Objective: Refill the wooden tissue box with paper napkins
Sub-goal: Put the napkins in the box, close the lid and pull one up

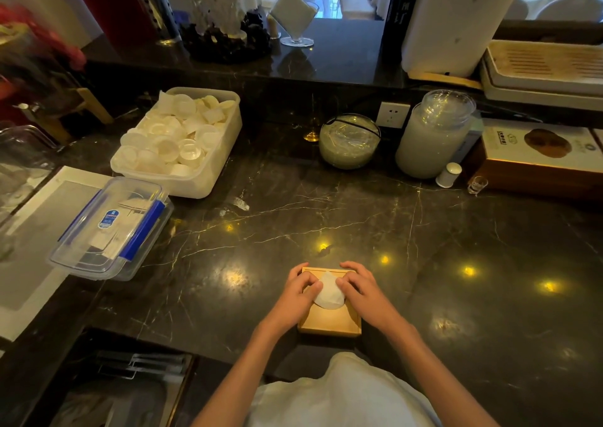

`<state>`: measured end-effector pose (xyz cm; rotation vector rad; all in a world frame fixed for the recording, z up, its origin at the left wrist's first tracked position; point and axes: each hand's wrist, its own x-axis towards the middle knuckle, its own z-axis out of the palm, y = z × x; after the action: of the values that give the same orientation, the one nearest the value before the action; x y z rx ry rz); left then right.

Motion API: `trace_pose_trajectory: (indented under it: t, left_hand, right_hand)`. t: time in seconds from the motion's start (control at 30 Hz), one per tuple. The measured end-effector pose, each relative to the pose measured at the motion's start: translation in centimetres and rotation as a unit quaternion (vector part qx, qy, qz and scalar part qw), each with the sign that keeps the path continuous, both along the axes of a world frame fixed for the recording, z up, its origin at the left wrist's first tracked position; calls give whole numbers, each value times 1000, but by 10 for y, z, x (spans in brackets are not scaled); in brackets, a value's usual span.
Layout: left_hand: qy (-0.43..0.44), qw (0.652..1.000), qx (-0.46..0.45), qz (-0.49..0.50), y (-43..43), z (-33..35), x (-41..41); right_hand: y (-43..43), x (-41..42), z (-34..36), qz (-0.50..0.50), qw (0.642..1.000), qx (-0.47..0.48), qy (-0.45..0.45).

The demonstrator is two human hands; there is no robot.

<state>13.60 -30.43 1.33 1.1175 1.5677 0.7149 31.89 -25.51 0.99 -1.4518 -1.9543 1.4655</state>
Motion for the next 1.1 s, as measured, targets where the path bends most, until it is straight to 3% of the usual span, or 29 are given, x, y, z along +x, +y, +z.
trace_pose_trajectory:
  t: [0.27, 0.47, 0.7, 0.9, 1.1]
  left_hand:
    - [-1, 1000, -7, -7, 2, 3, 1]
    - [-29, 999, -7, 12, -7, 12, -5]
    - [-132, 989, -42, 49, -19, 22, 5]
    - [-124, 990, -18, 57, -21, 15, 12]
    - [-170, 977, -45, 117, -22, 14, 8]
  right_hand:
    - [2, -2, -1, 0, 1000, -15, 3]
    - [-4, 11, 5, -43, 995, -59, 68]
    - [-24, 7, 8, -132, 957, -194, 171]
    - [-29, -2, 6, -119, 966, -190, 132]
    - [-28, 4, 5, -171, 945, -224, 164]
